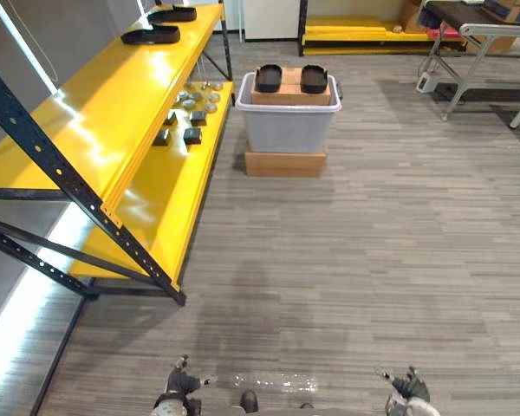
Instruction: Walk over and take plastic housings, then place them on the shelf
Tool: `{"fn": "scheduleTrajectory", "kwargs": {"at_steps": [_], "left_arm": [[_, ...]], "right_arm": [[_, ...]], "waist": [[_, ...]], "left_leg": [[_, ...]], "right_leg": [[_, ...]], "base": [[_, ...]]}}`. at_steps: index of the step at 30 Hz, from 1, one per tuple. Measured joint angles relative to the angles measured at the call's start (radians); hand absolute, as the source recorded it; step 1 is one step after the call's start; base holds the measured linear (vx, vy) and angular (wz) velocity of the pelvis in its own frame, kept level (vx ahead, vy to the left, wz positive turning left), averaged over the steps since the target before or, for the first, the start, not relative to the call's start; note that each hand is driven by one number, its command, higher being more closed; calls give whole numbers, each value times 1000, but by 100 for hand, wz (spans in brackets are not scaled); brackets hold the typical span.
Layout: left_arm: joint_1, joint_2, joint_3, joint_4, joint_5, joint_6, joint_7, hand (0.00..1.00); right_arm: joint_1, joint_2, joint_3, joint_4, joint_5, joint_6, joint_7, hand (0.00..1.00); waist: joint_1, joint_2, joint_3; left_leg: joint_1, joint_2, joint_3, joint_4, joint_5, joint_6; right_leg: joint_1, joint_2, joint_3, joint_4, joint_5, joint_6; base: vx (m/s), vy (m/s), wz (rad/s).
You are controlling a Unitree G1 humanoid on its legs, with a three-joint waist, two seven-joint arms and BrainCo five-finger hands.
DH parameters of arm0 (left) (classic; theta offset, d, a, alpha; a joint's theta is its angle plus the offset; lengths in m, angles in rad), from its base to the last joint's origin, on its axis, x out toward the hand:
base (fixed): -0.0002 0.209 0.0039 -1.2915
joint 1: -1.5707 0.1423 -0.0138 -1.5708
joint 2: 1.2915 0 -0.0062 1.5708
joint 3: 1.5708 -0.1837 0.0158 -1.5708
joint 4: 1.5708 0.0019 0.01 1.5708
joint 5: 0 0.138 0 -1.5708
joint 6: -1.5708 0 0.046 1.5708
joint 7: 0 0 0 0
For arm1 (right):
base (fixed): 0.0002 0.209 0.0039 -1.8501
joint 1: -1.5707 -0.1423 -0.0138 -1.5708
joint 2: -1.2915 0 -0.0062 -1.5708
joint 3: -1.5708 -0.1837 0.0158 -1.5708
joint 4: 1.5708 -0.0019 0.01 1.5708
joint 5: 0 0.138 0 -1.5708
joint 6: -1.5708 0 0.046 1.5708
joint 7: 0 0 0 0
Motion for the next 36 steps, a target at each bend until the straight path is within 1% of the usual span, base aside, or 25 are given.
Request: {"fn": "scheduleTrajectory", "kwargs": {"at_steps": [1, 4, 5, 8, 14, 18, 20, 21, 23, 24, 25, 26, 28, 29, 30, 31, 32, 33, 34, 35, 36], "left_arm": [[2, 0, 5, -2, 7, 0, 0, 0], [10, 1, 7, -41, 16, -2, 1, 0], [16, 1, 11, -58, 16, -3, 1, 0], [19, -1, 39, -66, 16, -10, 1, 0], [24, -1, 43, -86, 16, -10, 5, 0], [24, -1, 47, -89, 15, -8, 7, 0], [24, -1, 51, -102, 15, -1, 7, 0], [25, -1, 64, -108, 14, 2, 6, 0], [25, 0, 86, -118, 13, 6, 7, 0], [23, 0, 91, -127, 11, 6, 7, 0], [23, 0, 93, -139, 3, 6, 7, 0], [24, 0, 94, -143, -1, 6, 8, 0], [31, -2, 107, -159, -7, 7, 8, 0], [39, -3, 115, -161, -25, 8, 9, 0], [40, -2, 116, -162, -27, 9, 9, 0], [42, 1, 115, -162, -30, 10, 9, 0], [23, 5, 115, -170, -40, 13, 11, 0], [16, 8, 115, -175, -43, 14, 15, 0], [5, 10, 115, -176, -45, 14, 24, 0], [-5, 14, 115, -176, -47, 14, 26, 0], [-22, 15, 115, -176, -56, 14, 28, 0]], "right_arm": [[1, -2, 2, -7, -23, 0, 3, 0], [6, -22, 38, -34, -72, -1, 20, 0], [5, -24, 45, -36, -87, -1, 21, 0], [5, -34, 65, -36, -90, 0, 23, 0], [5, -38, 65, -36, -85, 2, 20, 0], [1, -38, 64, -36, -68, 12, 16, 0], [0, -38, 63, -35, -56, 21, 15, 0], [-5, -38, 61, -35, -47, 27, 15, 0], [-18, -38, 51, -35, -38, 36, 12, 0], [-24, -37, 37, -35, -37, 39, 9, 0], [-29, -37, 21, -35, -32, 40, 2, 0], [-32, -37, 16, -35, -26, 40, -5, 0], [-48, -38, 4, -34, -8, 42, -8, 0], [-63, -38, -6, -34, -6, 44, -8, 0], [-65, -38, -6, -34, -5, 45, -9, 0], [-75, -38, -8, -35, -4, 45, -10, 0], [-77, -38, -7, -34, -1, 46, -12, 0], [-77, -38, -7, -34, 0, 47, -12, 0], [-81, -41, -5, -34, 1, 47, -13, 0], [-90, -47, -3, -34, 1, 47, -14, 0], [-104, -60, -3, -34, 1, 47, -17, 0]], "waist": [[0, 3, 2], [0, 9, 6], [-1, 10, 6], [-1, 11, 6], [-1, 14, 7], [-2, 19, 9], [1, 19, 9], [0, 18, 10], [-1, 18, 12], [-1, 19, 12], [0, 20, 12], [0, 20, 12], [1, 22, 14], [2, 27, 20], [3, 27, 21], [0, 30, 31], [-2, 28, 56], [-3, 27, 63], [-3, 31, 69], [-7, 34, 75], [-24, 37, 90]], "left_leg": [[11, 0, 1, -1, -5, -7], [12, 0, 1, -1, -7, -10], [12, -1, 1, -1, -7, -11], [11, 0, 1, 0, -8, -11], [11, -3, 1, 0, -8, -10], [-13, -9, 8, 6, -11, -5], [-33, -9, 16, 21, -23, 3], [-54, -9, 19, 44, -32, 15], [-83, -9, 29, 84, -57, 24], [-106, -9, 33, 116, -80, 27], [-128, -9, 39, 152, -103, 35], [-139, -9, 42, 173, -119, 35], [-180, -5, 57, 259, -187, 46], [-184, -3, 76, 299, -220, 57], [-182, -3, 79, 303, -224, 60], [-159, -10, 80, 306, -241, 71], [-118, -18, 76, 298, -256, 85], [-101, -17, 73, 295, -264, 88], [-79, -14, 66, 286, -280, 86], [-64, -11, 57, 275, -285, 86], [-39, -6, 41, 254, -286, 84]], "right_leg": [[10, -1, 0, 0, -3, 5], [10, -3, -1, 0, -6, 9], [10, -4, -6, 2, -12, 19], [11, -4, -17, 2, -12, 19], [7, -9, -21, 10, -13, 18], [-24, -16, -23, 26, -17, 13], [-44, -17, -22, 34, -17, 13], [-55, -19, -22, 36, -19, 15], [-69, -22, -17, 34, -22, 20], [-79, -25, -15, 35, -30, 32], [-87, -29, -14, 38, -36, 38], [-98, -31, -11, 43, -41, 42], [-137, -44, 4, 132, -86, 72], [-190, -60, -11, 255, -114, 115], [-202, -65, -19, 281, -118, 122], [-247, -89, -50, 416, -123, 131], [-306, -111, -98, 569, -133, 136], [-323, -119, -115, 595, -153, 128], [-359, -118, -144, 596, -174, 99], [-394, -112, -165, 581, -176, 92], [-438, -97, -185, 529, -169, 81]], "base": [[0, 0, 0], [10, 1, -2], [0, 0, 0], [-16, -13, 4], [-23, 3, 1], [-42, 12, -2], [-25, 16, -8], [-6, 23, -11], [10, 35, -11], [48, 55, -9], [50, 63, -9], [90, 76, -16], [154, 102, -32], [176, 112, -36], [194, 124, -29], [233, 119, -4], [243, 102, -1], [258, 78, 2], [263, 47, 4], [360, 30, 20], [340, -5, 32]]}}
